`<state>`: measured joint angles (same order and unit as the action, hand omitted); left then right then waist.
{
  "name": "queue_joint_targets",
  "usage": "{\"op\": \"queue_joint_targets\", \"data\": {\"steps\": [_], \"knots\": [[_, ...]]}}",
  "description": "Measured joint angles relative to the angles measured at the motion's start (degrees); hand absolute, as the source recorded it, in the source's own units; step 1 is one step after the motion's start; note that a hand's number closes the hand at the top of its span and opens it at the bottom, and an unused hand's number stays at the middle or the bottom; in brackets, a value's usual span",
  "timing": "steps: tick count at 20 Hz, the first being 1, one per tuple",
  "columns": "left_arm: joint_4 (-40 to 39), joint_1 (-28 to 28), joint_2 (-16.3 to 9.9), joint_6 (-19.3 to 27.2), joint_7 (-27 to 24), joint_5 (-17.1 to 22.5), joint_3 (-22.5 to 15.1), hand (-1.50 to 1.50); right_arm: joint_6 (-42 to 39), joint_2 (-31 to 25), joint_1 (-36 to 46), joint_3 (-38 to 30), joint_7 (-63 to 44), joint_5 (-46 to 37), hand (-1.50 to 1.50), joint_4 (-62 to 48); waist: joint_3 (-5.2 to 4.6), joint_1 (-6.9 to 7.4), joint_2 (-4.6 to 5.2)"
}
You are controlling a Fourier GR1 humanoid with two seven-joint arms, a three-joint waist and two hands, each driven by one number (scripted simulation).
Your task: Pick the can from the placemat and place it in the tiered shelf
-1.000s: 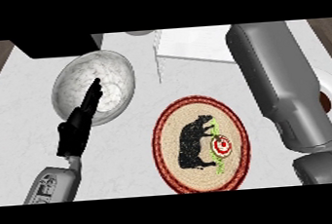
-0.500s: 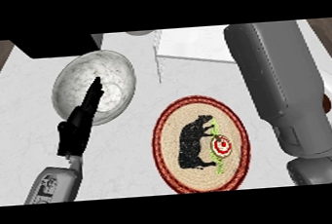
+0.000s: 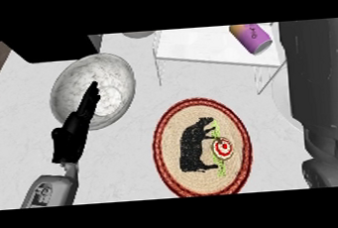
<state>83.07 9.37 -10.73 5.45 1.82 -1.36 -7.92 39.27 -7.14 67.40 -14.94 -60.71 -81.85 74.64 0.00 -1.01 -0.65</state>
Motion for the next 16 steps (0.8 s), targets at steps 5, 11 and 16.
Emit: {"op": "queue_joint_targets", "data": {"steps": [5, 11, 16], "knots": [[0.7, -0.8, -0.9, -0.1, 0.3, 0.3, 1.2, 0.0, -8.2, 0.4, -3.9, -3.1, -3.9, 0.1, -1.5, 12.7, 0.01, -1.25, -0.52], [0.7, -2.8, -1.0, 0.1, -0.4, 0.5, 1.9, 0.0, -20.4, 0.9, -13.3, -5.2, -4.0, 4.2, -1.5, 28.7, 0.03, -2.98, -1.02], [0.4, -3.2, -0.7, 0.5, -0.8, 0.3, 2.2, 0.0, -32.4, 1.3, -22.3, -6.5, -2.4, 9.8, -1.5, 43.8, 0.04, -3.69, -1.04]]}}
